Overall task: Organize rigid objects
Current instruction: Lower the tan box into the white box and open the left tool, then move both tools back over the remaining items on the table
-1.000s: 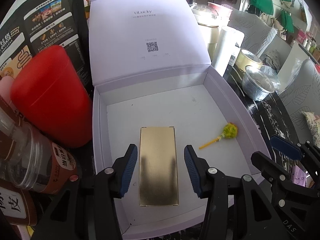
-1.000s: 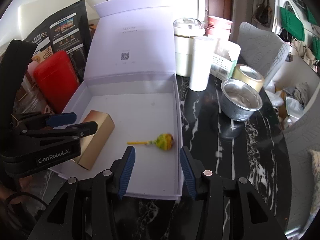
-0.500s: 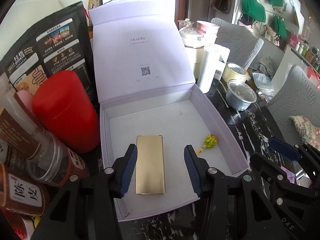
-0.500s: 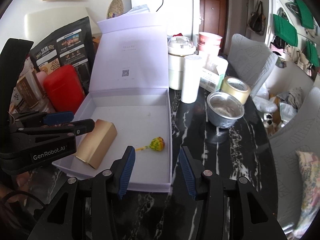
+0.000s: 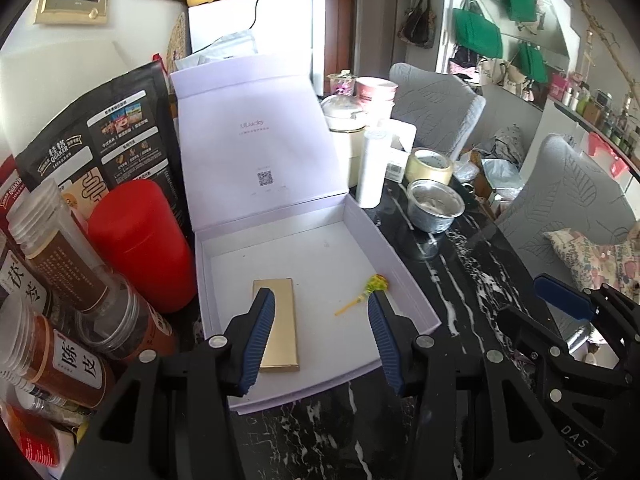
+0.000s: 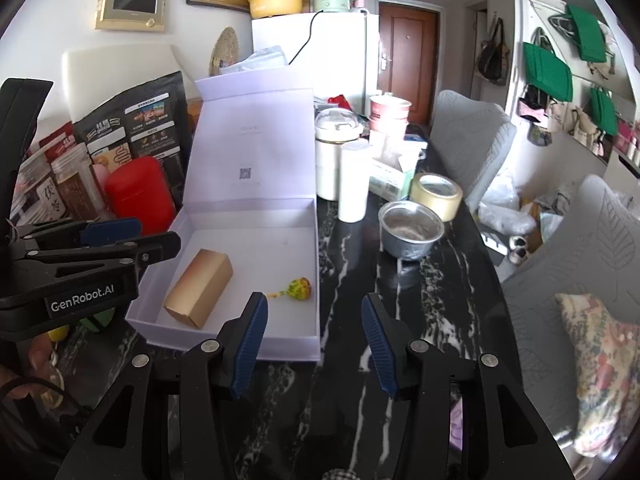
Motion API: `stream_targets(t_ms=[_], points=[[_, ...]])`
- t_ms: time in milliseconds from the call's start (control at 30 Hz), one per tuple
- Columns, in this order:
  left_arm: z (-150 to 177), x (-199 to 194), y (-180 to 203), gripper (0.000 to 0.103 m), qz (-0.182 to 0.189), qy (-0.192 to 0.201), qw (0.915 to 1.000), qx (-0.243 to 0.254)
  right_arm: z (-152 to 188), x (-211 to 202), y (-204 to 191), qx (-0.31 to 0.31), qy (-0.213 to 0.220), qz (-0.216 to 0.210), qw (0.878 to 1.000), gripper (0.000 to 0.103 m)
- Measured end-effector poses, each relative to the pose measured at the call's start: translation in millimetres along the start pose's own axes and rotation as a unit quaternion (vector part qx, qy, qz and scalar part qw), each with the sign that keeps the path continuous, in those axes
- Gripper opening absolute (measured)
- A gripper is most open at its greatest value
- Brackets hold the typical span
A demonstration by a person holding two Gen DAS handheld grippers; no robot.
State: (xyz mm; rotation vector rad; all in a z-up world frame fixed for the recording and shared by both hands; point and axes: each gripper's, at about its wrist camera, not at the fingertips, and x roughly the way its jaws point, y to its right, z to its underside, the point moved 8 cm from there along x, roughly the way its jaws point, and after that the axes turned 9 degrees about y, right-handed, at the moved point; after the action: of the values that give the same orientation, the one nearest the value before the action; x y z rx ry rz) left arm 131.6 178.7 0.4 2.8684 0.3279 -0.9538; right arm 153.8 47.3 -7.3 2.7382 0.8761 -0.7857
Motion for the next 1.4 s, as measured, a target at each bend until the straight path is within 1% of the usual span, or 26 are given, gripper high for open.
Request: stream_targets(t_ms=[100, 133, 167, 200, 233, 267, 367, 533, 667, 767, 1133, 1300, 1400], points=[[3.1, -8.1, 8.9, 0.049, 0.014, 0.002, 0.9999, 0.004, 2.8, -12.7, 4.7, 0.004, 0.005, 0.008, 1.000, 0.051], [4.3, -10.6, 11.5, 0.051, 0.017, 0.003, 0.9998, 0.006, 4.1, -17.0, 6.6, 0.006, 0.007, 0.010, 1.000, 0.051], [5.1, -12.6, 13.9, 0.067, 0.019, 0.004, 0.9998, 0.008, 5.0, -21.3, 8.2, 0.007, 0.008, 0.013, 1.000, 0.051], [5.5, -14.9, 16.6, 0.090, 0.022, 0.007, 0.9997, 0.010, 5.9, -26.0, 9.9, 0.007, 0.010, 0.015, 1.000, 0.052], [5.7, -17.4, 18.6, 0.099, 0.024, 0.012, 0.9996, 0.012, 6.8, -30.8, 11.9, 0.007, 0.013, 0.018, 1.000, 0.053], [5.1, -21.3, 20.4, 0.103, 0.024, 0.022, 0.9994, 0.013, 7.7, -35.3, 13.8, 0.007, 0.016, 0.021, 1.000, 0.054], [5.7, -28.5, 25.0, 0.103, 0.022, 0.028, 0.9992, 0.016, 10.1, -47.1, 19.1, 0.008, 0.021, 0.030, 0.999, 0.054], [7.2, -39.9, 37.5, 0.103, 0.037, 0.033, 0.9985, 0.025, 15.2, -67.8, 30.7, 0.015, 0.028, 0.048, 0.998, 0.057], [8.4, -48.2, 49.8, 0.103, 0.052, 0.037, 0.9974, 0.032, 17.5, -82.9, 39.0, 0.021, 0.036, 0.061, 0.997, 0.057], [10.1, -52.7, 61.4, 0.103, 0.067, 0.037, 0.9963, 0.040, 19.2, -94.6, 44.5, 0.026, 0.042, 0.070, 0.996, 0.059], [23.4, -60.7, 96.0, 0.103, 0.090, 0.032, 0.9931, 0.068, 36.7, -127.1, 68.5, 0.048, 0.046, 0.106, 0.992, 0.060], [28.7, -63.5, 113.3, 0.103, 0.098, 0.034, 0.9903, 0.092, 44.7, -140.9, 80.4, 0.059, 0.048, 0.123, 0.989, 0.060], [33.3, -64.7, 125.7, 0.103, 0.113, 0.029, 0.9879, 0.102, 50.7, -148.4, 87.5, 0.065, 0.047, 0.134, 0.988, 0.060]])
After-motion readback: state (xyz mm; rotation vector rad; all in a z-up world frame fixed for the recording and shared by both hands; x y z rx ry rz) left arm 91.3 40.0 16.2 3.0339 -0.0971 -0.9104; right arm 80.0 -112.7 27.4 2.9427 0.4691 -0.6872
